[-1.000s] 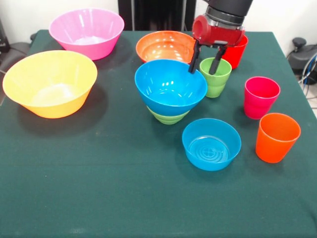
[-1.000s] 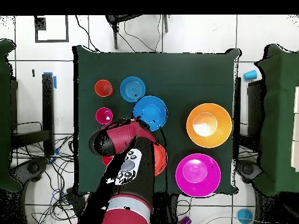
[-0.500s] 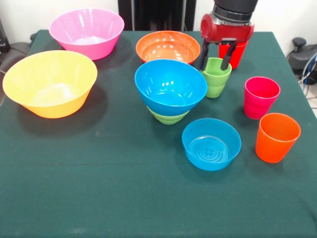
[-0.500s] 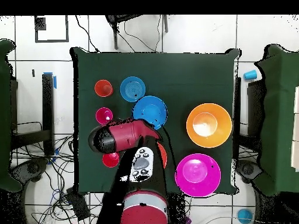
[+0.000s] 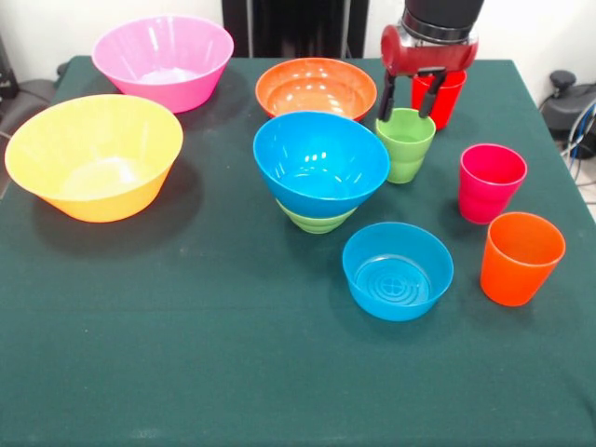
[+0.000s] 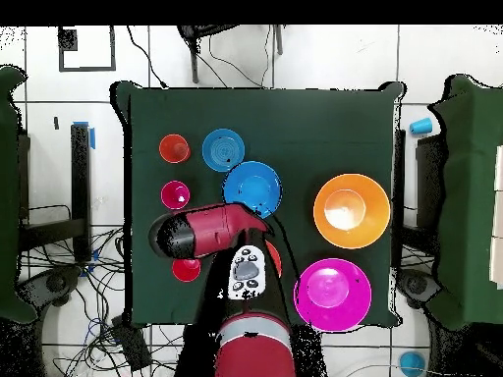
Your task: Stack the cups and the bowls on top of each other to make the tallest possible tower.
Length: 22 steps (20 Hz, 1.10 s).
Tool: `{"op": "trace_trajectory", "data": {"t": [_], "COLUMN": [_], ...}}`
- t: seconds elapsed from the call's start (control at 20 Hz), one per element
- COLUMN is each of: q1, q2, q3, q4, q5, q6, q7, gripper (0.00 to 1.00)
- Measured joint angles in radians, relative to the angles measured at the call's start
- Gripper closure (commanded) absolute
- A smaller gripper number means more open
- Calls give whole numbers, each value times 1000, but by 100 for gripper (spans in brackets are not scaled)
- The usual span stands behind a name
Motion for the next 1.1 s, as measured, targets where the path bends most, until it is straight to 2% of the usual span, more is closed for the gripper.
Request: {"op": "trace_trajectory", "data": {"t": [0.25,1.1], "q1": [-1,-31], "q2": [0,88], "q3": [15,71], "q4": [0,1], "q5": [8,10], "q6": [54,60], "q7": [0,0], "gripper": [0,0]}}
